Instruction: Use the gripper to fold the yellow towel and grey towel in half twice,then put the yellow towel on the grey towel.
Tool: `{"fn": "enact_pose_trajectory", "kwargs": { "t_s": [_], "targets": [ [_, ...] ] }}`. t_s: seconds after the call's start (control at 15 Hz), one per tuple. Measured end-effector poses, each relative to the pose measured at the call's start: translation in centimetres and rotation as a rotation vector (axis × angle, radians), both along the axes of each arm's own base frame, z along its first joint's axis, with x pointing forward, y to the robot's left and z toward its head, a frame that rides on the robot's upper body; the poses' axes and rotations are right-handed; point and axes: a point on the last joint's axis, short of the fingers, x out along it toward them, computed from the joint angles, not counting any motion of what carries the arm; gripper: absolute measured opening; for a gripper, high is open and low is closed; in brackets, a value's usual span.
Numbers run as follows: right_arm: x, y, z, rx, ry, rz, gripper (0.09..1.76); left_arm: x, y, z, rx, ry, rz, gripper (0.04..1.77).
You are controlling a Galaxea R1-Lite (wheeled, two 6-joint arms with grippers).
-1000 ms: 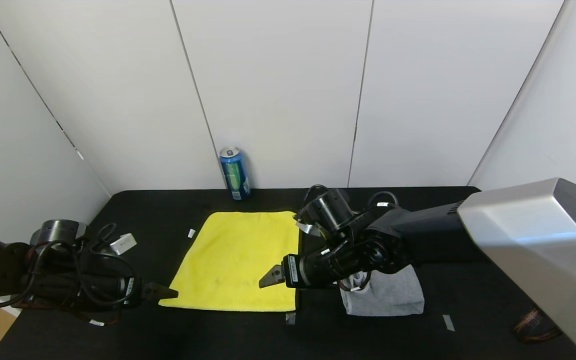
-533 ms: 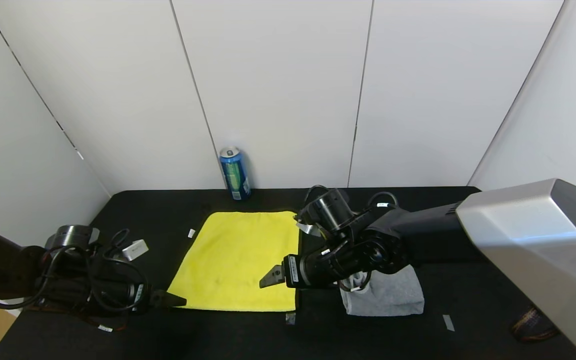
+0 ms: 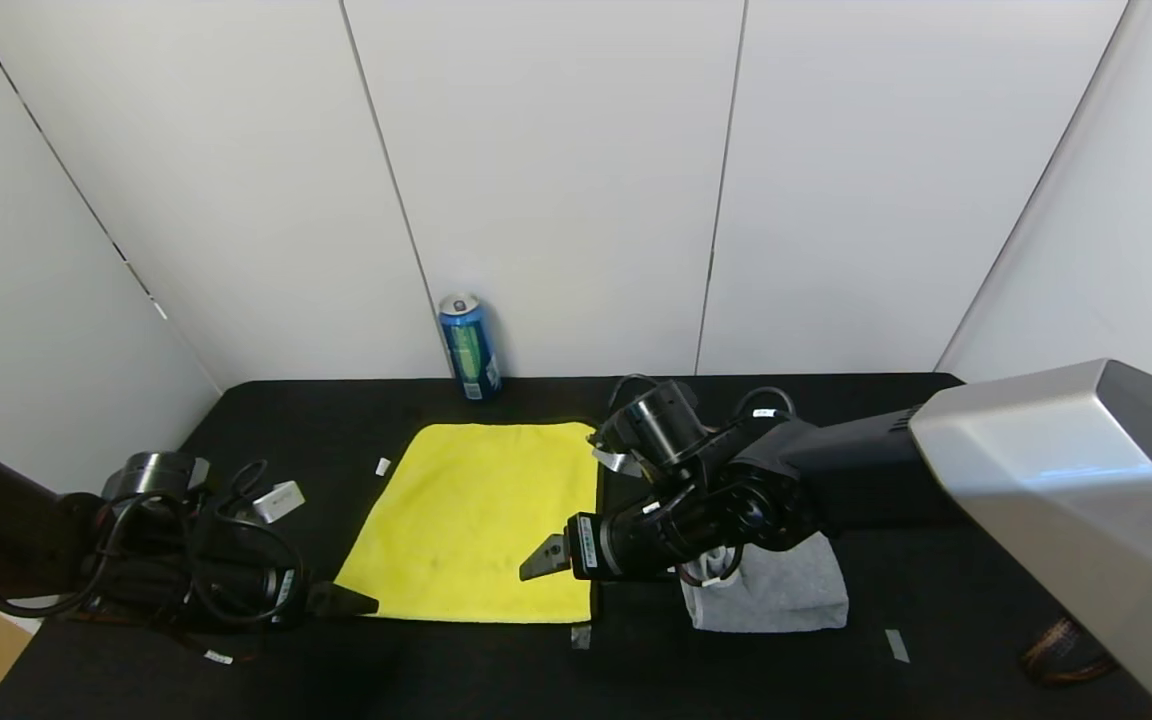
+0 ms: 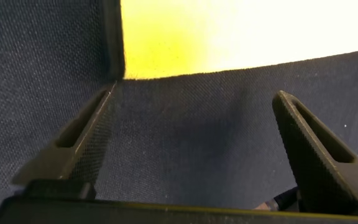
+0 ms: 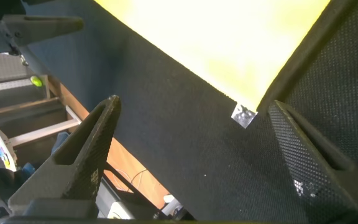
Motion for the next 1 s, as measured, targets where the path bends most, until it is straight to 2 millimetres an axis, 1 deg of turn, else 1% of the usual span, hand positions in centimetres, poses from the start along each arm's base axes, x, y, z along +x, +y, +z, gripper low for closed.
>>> {"fn": "enact_pose_trajectory", "kwargs": {
  "t_s": [0.47,1.0],
  "targets": [
    [-0.1,0.0,-0.1,-0.004,0.002,0.0,1.71,0.5,0.7,0.2,0.006,-0.02,0.021,1.72],
    [0.0,-0.1,0.0,-0.001,-0.001,-0.002,1.71,1.7,0.2,-0.6,0.002,-0.01,-0.002,1.72]
  ]
}}
